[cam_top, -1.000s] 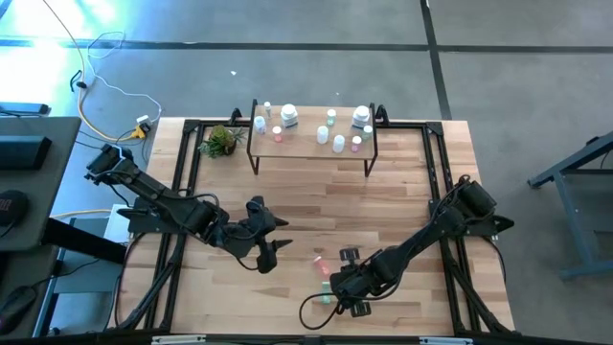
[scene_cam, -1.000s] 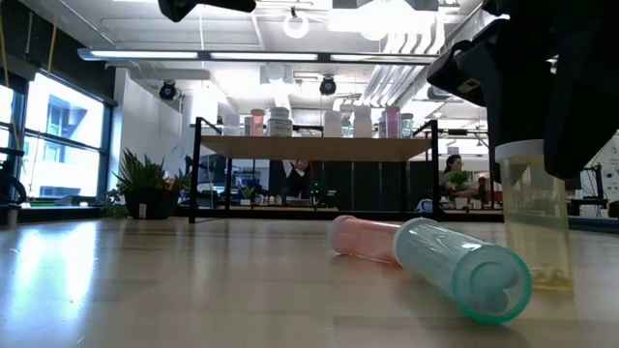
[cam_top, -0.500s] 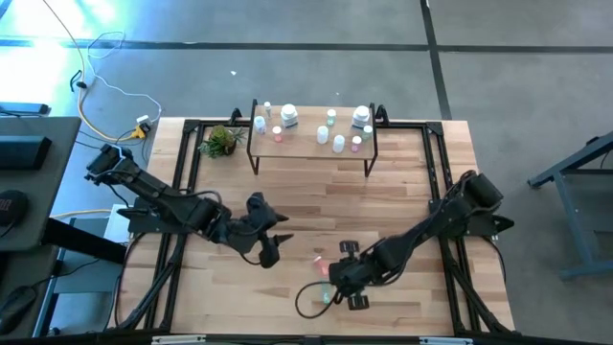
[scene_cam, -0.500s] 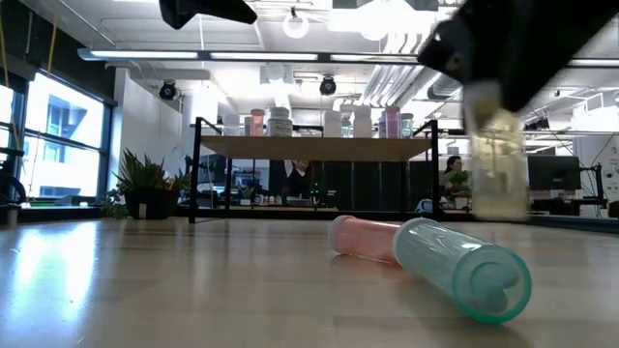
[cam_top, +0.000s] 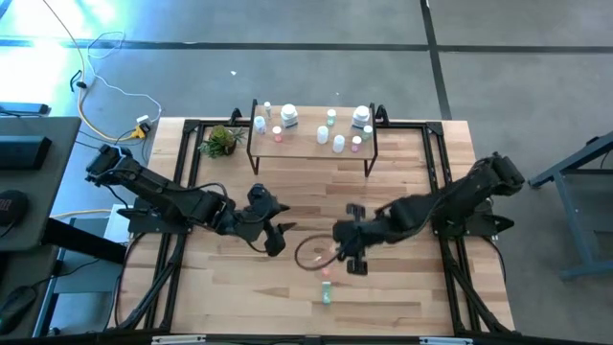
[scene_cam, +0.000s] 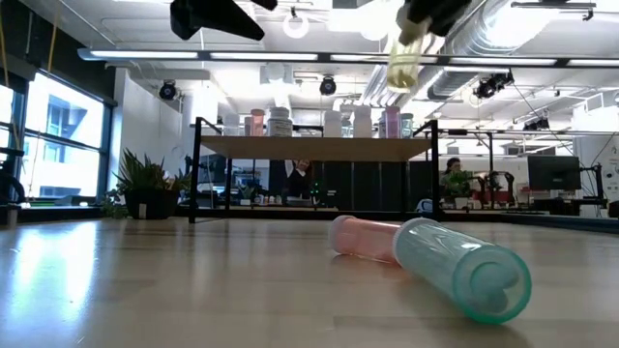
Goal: Pick and place medicine bottles onto shelf by color
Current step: Put the yellow pill bottle on the shelf
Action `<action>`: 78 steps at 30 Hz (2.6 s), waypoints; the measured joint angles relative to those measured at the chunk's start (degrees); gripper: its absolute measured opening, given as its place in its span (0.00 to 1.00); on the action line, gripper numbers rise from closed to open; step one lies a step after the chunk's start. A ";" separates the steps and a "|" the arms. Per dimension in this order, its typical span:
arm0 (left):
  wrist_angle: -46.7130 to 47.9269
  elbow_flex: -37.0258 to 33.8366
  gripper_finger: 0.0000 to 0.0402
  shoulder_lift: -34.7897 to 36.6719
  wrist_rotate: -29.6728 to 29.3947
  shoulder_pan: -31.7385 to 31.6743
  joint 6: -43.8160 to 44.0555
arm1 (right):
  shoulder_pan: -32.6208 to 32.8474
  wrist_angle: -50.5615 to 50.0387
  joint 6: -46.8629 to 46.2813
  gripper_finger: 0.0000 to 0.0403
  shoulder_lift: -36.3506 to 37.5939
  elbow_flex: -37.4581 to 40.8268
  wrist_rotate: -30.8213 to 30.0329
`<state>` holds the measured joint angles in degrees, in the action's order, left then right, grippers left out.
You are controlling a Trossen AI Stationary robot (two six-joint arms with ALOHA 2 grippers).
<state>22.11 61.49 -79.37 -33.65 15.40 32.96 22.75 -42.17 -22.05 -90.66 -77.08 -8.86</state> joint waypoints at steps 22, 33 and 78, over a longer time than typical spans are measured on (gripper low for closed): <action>-0.02 0.00 0.56 0.00 0.00 -11.54 -0.45 | -22.01 -1.30 23.06 0.24 12.64 -6.86 -5.62; -0.04 0.00 0.56 0.00 0.02 -18.37 -9.93 | -35.19 -0.90 28.54 0.24 12.52 -11.06 -7.87; -7.33 -0.04 0.56 -2.12 8.47 -34.69 -25.00 | -51.65 -5.53 22.31 0.24 2.95 -17.03 3.76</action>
<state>14.78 61.45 -81.49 -25.17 -19.29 7.96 -28.91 -47.70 0.27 -87.70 -94.11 -5.10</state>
